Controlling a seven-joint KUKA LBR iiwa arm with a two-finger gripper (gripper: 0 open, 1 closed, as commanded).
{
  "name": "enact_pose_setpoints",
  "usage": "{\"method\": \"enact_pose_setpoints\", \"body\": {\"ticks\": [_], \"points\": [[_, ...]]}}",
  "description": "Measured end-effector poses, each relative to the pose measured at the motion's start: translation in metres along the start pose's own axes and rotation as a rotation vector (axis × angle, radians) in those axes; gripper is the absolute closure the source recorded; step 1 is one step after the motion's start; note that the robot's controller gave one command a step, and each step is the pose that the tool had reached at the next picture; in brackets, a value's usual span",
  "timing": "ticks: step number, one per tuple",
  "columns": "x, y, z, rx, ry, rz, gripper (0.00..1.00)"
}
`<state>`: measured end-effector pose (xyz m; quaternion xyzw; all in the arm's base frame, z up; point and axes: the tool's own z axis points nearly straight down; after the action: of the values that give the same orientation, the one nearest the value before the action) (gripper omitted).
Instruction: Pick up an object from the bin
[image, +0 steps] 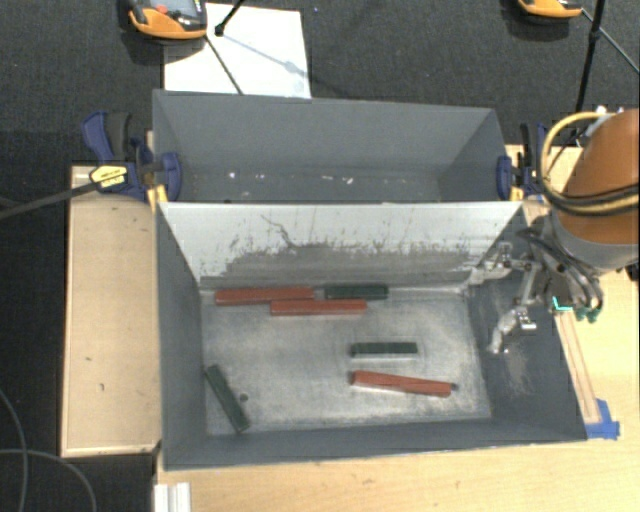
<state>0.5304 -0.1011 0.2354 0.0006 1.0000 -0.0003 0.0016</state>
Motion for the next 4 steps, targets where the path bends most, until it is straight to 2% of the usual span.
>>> {"method": "enact_pose_setpoints", "body": {"ticks": [1,2,3,4], "points": [[0.003,0.008,0.041,0.002,-0.008,0.000,0.00],[-0.001,0.023,0.093,-0.001,0.000,0.053,0.00],[0.002,0.025,0.108,-0.002,-0.003,0.037,0.00],[0.014,0.067,0.156,-0.001,0.002,-0.251,1.00]]}}
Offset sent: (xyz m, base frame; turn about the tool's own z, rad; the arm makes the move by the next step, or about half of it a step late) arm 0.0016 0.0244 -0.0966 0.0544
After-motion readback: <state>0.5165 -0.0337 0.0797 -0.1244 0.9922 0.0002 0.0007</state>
